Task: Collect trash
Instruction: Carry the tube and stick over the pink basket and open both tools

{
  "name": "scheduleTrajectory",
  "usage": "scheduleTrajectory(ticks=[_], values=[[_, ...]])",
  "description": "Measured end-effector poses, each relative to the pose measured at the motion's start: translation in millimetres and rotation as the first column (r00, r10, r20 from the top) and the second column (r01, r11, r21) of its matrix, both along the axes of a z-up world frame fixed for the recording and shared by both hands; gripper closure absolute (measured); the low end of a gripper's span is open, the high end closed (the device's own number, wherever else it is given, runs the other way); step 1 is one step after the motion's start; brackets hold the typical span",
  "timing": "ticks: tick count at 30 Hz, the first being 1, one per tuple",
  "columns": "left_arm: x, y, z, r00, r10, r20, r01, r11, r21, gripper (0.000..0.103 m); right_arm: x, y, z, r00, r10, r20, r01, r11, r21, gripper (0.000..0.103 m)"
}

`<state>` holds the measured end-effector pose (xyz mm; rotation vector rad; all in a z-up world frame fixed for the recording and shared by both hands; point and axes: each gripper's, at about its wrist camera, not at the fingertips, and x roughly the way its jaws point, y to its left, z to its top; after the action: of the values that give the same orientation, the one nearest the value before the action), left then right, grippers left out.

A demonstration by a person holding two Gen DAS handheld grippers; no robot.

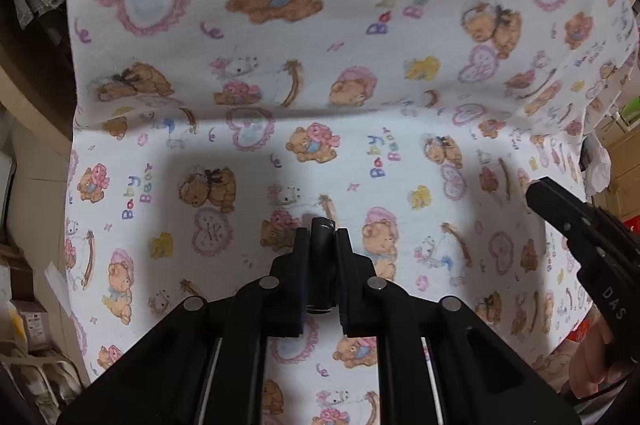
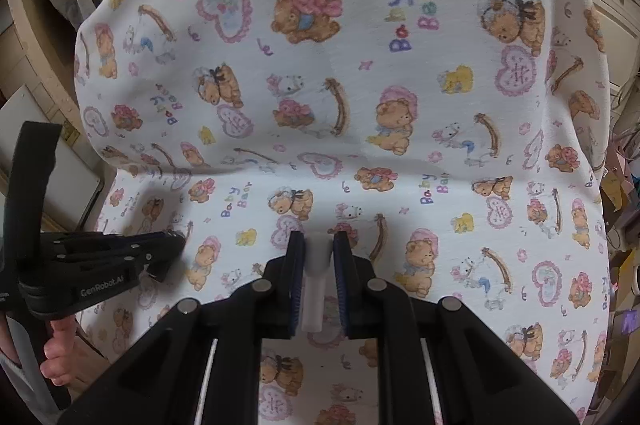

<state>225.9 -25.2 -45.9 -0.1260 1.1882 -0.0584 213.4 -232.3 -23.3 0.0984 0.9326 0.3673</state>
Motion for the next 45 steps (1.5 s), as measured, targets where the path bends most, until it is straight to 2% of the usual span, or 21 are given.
scheduleTrajectory(ticks=[8, 13, 16, 19, 27, 33, 36, 41, 45], values=[[-33.8, 9.4, 34.2, 0.996, -0.018, 0.087, 0.020, 0.999, -0.031, 0.092, -28.2, -5.6, 23.1, 0.999, 0.012, 0.043, -0.014, 0.998, 0.056, 0.089], [-56.7, 8.3, 60.0, 0.991, -0.011, 0.134, 0.011, 1.000, -0.002, 0.093, -57.7, -8.6, 51.3, 0.995, 0.003, 0.097, -0.012, 0.995, 0.102, 0.089], [-76.0, 12.6, 82.1, 0.985, -0.001, 0.172, 0.006, 1.000, -0.028, 0.092, -84.3, -12.3, 74.8, 0.991, -0.013, 0.137, -0.007, 0.990, 0.142, 0.089], [-99.6, 11.1, 102.1, 0.977, -0.004, 0.213, 0.006, 1.000, -0.008, 0.092, -109.3, -11.7, 90.9, 0.986, -0.020, 0.167, -0.007, 0.987, 0.161, 0.089], [-161.1, 2.2, 122.8, 0.965, -0.013, 0.262, 0.021, 0.999, -0.029, 0.092, -196.7, 0.7, 119.0, 0.970, -0.028, 0.241, -0.017, 0.984, 0.180, 0.089], [-198.3, -5.2, 108.9, 0.968, -0.013, 0.249, 0.024, 0.999, -0.042, 0.092, -234.5, 4.0, 101.0, 0.977, -0.027, 0.212, -0.017, 0.979, 0.202, 0.089], [-206.0, -3.9, 85.3, 0.976, -0.009, 0.216, 0.021, 0.998, -0.051, 0.092, -238.2, 6.6, 75.1, 0.988, -0.040, 0.151, 0.011, 0.982, 0.191, 0.089], [-205.5, -2.3, 34.1, 0.994, -0.011, 0.107, 0.015, 0.999, -0.038, 0.092, -228.8, 14.9, 27.4, 0.999, -0.035, 0.036, 0.029, 0.987, 0.159, 0.089], [-205.1, -4.9, 12.1, 0.998, -0.027, 0.057, 0.028, 1.000, -0.009, 0.092, -218.4, 17.1, 1.3, 0.999, -0.029, -0.043, 0.035, 0.989, 0.147, 0.089]])
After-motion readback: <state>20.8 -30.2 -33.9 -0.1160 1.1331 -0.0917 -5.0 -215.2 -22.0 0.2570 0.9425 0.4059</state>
